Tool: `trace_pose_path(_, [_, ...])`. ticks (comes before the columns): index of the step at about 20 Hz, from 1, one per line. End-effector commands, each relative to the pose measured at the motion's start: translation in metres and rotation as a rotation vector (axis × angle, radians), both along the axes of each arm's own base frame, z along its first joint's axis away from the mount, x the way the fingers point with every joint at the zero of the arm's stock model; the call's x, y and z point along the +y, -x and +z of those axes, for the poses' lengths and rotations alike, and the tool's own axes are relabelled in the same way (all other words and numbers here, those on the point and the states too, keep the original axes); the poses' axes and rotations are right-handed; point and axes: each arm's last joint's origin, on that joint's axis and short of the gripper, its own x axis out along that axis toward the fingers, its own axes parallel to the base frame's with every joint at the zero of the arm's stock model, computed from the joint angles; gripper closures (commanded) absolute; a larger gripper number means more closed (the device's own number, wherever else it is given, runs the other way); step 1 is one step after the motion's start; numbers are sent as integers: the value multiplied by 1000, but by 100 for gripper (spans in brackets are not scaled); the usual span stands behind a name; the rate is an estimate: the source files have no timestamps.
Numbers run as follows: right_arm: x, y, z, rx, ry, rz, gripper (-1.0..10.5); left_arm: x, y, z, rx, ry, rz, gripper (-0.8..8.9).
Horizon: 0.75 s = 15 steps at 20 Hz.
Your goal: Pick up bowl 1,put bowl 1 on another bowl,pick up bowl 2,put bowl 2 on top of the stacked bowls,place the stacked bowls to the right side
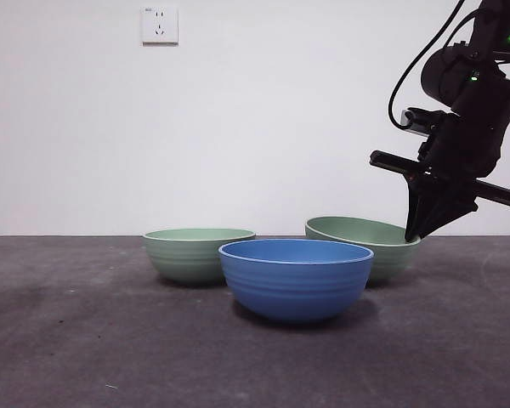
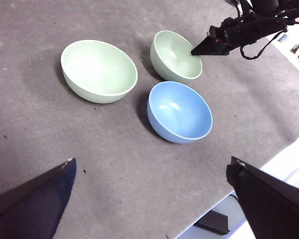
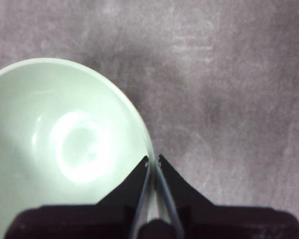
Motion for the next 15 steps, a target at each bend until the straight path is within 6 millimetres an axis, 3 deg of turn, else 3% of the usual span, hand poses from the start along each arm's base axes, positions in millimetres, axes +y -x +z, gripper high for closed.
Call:
trace_pose_path(1, [1, 2, 14, -50, -11, 5, 963, 0, 0, 0, -1, 4, -3, 166])
trace_pose_path(5, [4, 27, 61, -123, 2, 66, 963, 0, 0, 0, -1, 4, -3, 166])
trace_pose_path(8, [15, 54, 84, -114, 26, 149, 963, 0, 0, 0, -2, 3, -3, 166])
trace_pose_path(12, [37, 77, 84, -21, 62, 265, 963, 0, 0, 0, -2, 3, -3, 166])
trace_pose_path(15, [54, 81, 79, -8, 67, 326, 964, 0, 0, 0, -1, 3, -3, 166])
